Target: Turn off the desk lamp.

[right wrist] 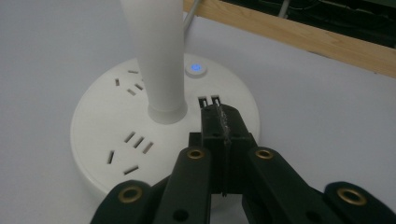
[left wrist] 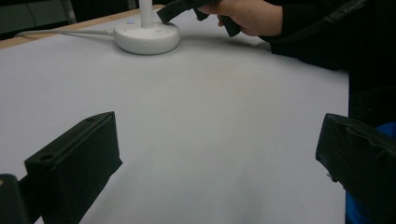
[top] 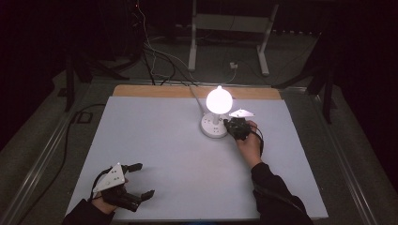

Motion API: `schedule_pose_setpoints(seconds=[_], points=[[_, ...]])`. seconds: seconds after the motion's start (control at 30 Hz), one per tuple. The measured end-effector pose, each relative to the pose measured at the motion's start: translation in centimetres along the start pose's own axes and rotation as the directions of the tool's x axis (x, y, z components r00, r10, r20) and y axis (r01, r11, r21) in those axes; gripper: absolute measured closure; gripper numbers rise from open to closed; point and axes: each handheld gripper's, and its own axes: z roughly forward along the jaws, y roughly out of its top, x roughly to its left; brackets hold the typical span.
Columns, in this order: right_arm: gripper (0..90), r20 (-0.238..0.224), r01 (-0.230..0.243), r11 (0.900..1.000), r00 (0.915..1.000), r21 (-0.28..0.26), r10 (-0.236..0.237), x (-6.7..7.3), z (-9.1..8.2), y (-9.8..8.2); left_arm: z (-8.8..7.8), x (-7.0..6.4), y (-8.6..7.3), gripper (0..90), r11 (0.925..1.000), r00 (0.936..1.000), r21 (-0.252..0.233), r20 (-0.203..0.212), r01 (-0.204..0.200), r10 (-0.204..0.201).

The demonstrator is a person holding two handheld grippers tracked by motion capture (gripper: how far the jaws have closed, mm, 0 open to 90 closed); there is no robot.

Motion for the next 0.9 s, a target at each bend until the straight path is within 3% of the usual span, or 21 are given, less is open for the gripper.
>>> schedule_pose_setpoints(seconds=[0.07,0.13,0.17,0.27,0.5,0.67,0.8,0.9], points=[[90.0,-0.006,-0.022,1.000,0.9997,0.010,0.022,-0.1,0.0,0.1,0.0,0.0,0.0,0.4,1.0000,1.0000,0.004,-0.001,-0.005,0.005],[90.0,0.002,0.003,1.000,1.0000,0.026,-0.003,-0.2,0.0,0.4,0.0,0.0,0.0,0.4,1.0000,1.0000,0.000,0.000,-0.003,0.003],[90.0,0.005,0.008,1.000,1.0000,0.015,-0.008,-0.2,-0.2,0.5,-0.1,0.0,0.0,0.4,1.0000,1.0000,-0.001,-0.001,-0.001,0.001],[89.5,-0.025,-0.033,0.999,0.9992,-0.017,0.033,-0.7,-1.0,0.6,-0.1,0.0,0.0,0.4,1.0000,1.0000,0.000,-0.003,0.001,-0.001],[74.2,-0.064,-0.020,0.999,0.9978,-0.048,0.016,-1.1,-2.4,0.3,-0.1,0.0,0.0,0.4,1.0000,1.0000,0.000,-0.003,-0.004,0.004],[55.5,-0.128,-0.065,0.997,0.9900,-0.033,0.060,-1.7,-3.2,0.2,-0.1,0.0,0.0,0.4,1.0000,1.0000,0.001,-0.005,-0.001,0.001],[35.2,-0.151,-0.087,0.996,0.9852,-0.037,0.081,-1.7,-4.1,0.3,0.0,0.0,0.0,0.4,1.0000,1.0000,0.000,-0.005,0.001,-0.001],[21.4,-0.180,-0.082,0.996,0.9807,-0.025,0.076,-1.5,-4.7,0.4,-0.1,0.0,0.0,0.4,1.0000,1.0000,-0.001,-0.004,-0.001,0.001]])
